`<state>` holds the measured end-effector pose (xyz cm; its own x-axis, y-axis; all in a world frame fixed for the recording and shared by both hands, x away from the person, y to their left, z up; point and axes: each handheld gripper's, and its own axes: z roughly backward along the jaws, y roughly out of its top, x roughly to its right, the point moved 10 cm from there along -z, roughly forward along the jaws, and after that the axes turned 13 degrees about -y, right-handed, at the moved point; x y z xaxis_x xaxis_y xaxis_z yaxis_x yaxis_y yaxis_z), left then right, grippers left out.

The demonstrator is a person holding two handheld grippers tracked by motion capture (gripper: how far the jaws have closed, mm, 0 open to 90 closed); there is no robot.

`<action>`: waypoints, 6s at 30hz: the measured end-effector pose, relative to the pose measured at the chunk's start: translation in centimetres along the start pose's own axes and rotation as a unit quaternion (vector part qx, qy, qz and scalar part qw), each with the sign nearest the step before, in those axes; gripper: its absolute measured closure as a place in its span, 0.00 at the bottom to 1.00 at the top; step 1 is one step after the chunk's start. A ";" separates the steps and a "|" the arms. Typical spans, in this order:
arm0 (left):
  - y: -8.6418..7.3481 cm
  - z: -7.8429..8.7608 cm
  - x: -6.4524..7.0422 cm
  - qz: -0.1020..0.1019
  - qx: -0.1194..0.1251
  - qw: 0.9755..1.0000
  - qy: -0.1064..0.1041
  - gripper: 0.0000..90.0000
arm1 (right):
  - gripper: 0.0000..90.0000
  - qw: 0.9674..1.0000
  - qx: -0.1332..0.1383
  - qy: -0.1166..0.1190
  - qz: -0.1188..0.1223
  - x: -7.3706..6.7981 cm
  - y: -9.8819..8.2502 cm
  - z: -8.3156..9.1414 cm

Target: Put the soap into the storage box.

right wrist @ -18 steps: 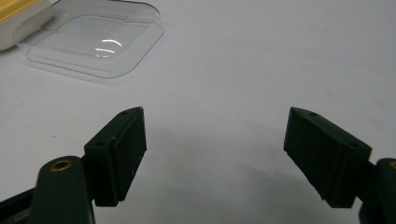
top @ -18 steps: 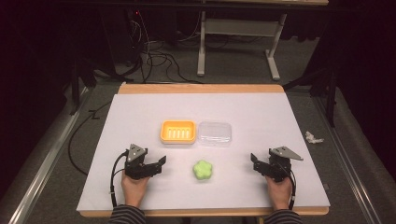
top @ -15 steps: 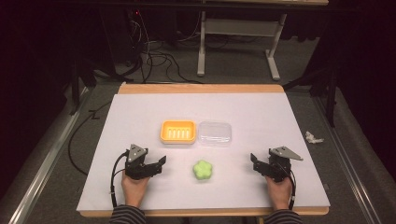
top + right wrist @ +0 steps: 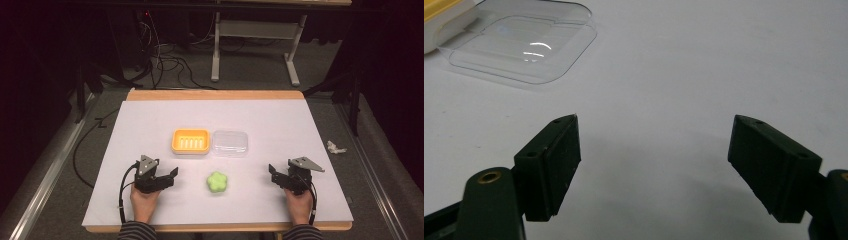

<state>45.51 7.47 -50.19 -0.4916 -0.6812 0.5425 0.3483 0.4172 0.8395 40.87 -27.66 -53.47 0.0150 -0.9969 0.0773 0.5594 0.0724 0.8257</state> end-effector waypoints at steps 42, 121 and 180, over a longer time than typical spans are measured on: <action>-2.1 -1.0 5.2 -0.008 -0.077 0.996 -0.047 0.20 | 0.24 1.000 0.003 0.002 -0.004 0.0 0.1 0.1; -11.8 -5.1 13.2 -0.072 -0.233 0.963 -0.113 0.29 | 0.24 1.000 -0.001 -0.002 0.003 -0.1 0.0 -0.1; -3.8 -2.9 13.0 -0.019 -0.142 0.982 -0.125 0.30 | 0.24 1.000 -0.004 0.000 0.001 -0.1 0.0 -0.1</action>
<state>40.10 -4.75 -46.45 -0.6774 -0.5089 0.5312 0.5168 0.1846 0.8360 40.89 -27.56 -53.54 0.0169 -0.9967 0.0792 0.5662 0.0749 0.8209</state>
